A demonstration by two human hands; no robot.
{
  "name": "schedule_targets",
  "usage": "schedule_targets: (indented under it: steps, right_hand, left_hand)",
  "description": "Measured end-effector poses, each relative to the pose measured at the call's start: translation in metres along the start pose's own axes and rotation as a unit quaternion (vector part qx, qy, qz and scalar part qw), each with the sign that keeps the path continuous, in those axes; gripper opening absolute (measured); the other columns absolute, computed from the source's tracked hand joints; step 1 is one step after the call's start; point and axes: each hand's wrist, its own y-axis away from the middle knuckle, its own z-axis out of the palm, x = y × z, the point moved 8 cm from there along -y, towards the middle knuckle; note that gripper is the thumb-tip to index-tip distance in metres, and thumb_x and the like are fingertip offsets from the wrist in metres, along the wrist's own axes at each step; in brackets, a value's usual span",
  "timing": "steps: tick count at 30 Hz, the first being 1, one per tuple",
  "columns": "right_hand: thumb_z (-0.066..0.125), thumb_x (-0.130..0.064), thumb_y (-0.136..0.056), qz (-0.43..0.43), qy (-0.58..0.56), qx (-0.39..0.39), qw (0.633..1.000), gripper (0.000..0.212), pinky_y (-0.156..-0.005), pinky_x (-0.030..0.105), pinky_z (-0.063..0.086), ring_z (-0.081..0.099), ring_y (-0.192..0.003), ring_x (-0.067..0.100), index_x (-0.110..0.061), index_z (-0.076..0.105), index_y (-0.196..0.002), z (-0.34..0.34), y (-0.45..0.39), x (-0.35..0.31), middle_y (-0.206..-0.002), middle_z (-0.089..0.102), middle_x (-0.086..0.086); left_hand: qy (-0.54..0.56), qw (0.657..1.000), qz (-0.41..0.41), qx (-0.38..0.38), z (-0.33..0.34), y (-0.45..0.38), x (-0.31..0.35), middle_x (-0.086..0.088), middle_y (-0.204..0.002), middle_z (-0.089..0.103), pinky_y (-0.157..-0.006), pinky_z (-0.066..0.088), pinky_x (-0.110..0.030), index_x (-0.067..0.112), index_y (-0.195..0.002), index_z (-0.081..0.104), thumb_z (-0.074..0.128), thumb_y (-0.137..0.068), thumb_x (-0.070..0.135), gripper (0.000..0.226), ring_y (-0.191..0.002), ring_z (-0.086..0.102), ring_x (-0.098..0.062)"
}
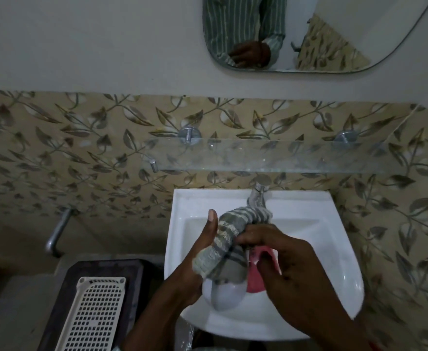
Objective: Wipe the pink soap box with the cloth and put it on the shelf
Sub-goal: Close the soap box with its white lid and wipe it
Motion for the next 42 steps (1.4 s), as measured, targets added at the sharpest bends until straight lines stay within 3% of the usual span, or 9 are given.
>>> schedule_targets:
  steps: [3, 9, 12, 16, 19, 27, 31, 37, 42]
  right_hand:
    - [0.069, -0.008, -0.079, -0.034, 0.181, 0.004, 0.983, 0.038, -0.085, 0.021, 0.048, 0.057, -0.100, 0.005, -0.030, 0.054, -0.106, 0.004, -0.001, 0.001, -0.104, 0.054, -0.023]
    - [0.072, -0.018, -0.078, 0.010, 0.165, 0.000, 0.986, 0.044, -0.081, 0.032, 0.050, 0.055, -0.099, 0.009, -0.038, 0.052, -0.113, -0.003, -0.002, 0.018, -0.102, 0.054, -0.021]
    - [0.060, -0.027, -0.080, 0.007, 0.156, -0.054, 0.986, 0.031, -0.081, 0.035, 0.051, 0.057, -0.099, 0.011, -0.027, 0.059, -0.111, 0.002, -0.006, 0.017, -0.101, 0.059, -0.012]
    - [0.066, -0.027, -0.081, -0.061, 0.117, -0.106, 0.986, 0.035, -0.083, 0.031, 0.052, 0.059, -0.103, 0.015, -0.018, 0.059, -0.115, 0.011, -0.008, 0.003, -0.109, 0.059, -0.005]
    - [0.069, -0.024, -0.083, -0.082, 0.129, -0.109, 0.982, 0.035, -0.082, 0.029, 0.052, 0.061, -0.102, 0.014, -0.015, 0.059, -0.116, 0.008, -0.009, 0.004, -0.110, 0.061, -0.003]
    - [0.072, 0.010, -0.071, 0.056, 0.181, 0.205, 0.960, 0.040, -0.060, 0.040, 0.058, 0.065, -0.087, 0.011, -0.015, 0.064, -0.101, -0.054, 0.006, 0.046, -0.094, 0.065, -0.004]
    - [0.074, 0.010, -0.069, 0.053, 0.176, 0.181, 0.966, 0.042, -0.062, 0.037, 0.059, 0.064, -0.086, 0.010, -0.018, 0.063, -0.098, -0.044, 0.011, 0.049, -0.093, 0.064, -0.005]
    - [0.068, -0.002, -0.079, -0.074, 0.333, 0.036, 0.939, 0.036, -0.094, 0.035, 0.050, 0.059, -0.105, 0.020, -0.005, 0.062, -0.114, -0.013, 0.009, 0.028, -0.112, 0.066, 0.012]
    - [0.061, -0.010, -0.085, -0.115, 0.361, 0.034, 0.925, 0.027, -0.087, 0.027, 0.054, 0.063, -0.097, 0.019, 0.000, 0.066, -0.110, -0.016, 0.001, 0.016, -0.107, 0.067, 0.011]
  left_hand:
    - [-0.034, 0.999, -0.006, -0.006, 0.010, 0.010, 0.003, 0.026, -0.094, 0.081, -0.073, 0.061, -0.015, 0.056, -0.087, 0.082, 0.072, -0.061, 0.089, 0.043, -0.090, 0.077, 0.005]
    - [-0.051, 0.999, 0.018, -0.003, 0.017, 0.012, 0.011, 0.009, -0.137, 0.072, -0.111, 0.052, -0.032, 0.049, -0.124, 0.073, 0.064, -0.065, 0.093, 0.074, -0.131, 0.065, -0.014]
    - [-0.068, 0.997, 0.001, -0.025, 0.022, 0.011, 0.013, 0.013, -0.135, 0.072, -0.105, 0.054, -0.025, 0.051, -0.123, 0.073, 0.062, -0.074, 0.088, 0.063, -0.131, 0.064, -0.011]
    - [-0.128, 0.991, -0.040, -0.002, 0.009, 0.004, 0.004, -0.019, -0.153, 0.056, -0.102, 0.052, -0.030, 0.007, -0.151, 0.053, 0.041, -0.106, 0.055, 0.067, -0.146, 0.050, -0.029]
    - [-0.107, 0.992, -0.064, -0.035, 0.027, 0.005, 0.014, 0.008, -0.130, 0.076, -0.101, 0.054, -0.023, 0.037, -0.127, 0.076, 0.063, -0.073, 0.087, 0.076, -0.128, 0.066, -0.009]
    - [-0.009, 0.999, 0.014, -0.040, 0.020, 0.019, 0.017, -0.010, -0.133, 0.074, -0.104, 0.057, -0.040, 0.024, -0.125, 0.078, 0.064, -0.068, 0.090, 0.088, -0.125, 0.070, -0.025]
    - [-0.292, 0.929, 0.161, 0.159, 0.009, 0.030, 0.028, 0.010, -0.102, 0.084, -0.077, 0.059, -0.015, 0.027, -0.105, 0.081, 0.073, -0.080, 0.064, 0.046, -0.096, 0.079, -0.008]
    - [-0.551, 0.809, 0.180, 0.101, 0.033, 0.034, 0.047, 0.012, -0.125, 0.072, -0.100, 0.052, -0.024, 0.027, -0.135, 0.065, 0.057, -0.104, 0.040, 0.035, -0.114, 0.066, -0.005]
    - [-0.566, 0.792, 0.213, 0.089, 0.049, 0.033, 0.057, 0.015, -0.118, 0.065, -0.086, 0.035, 0.004, 0.025, -0.132, 0.066, 0.059, -0.101, 0.030, 0.032, -0.109, 0.060, -0.002]
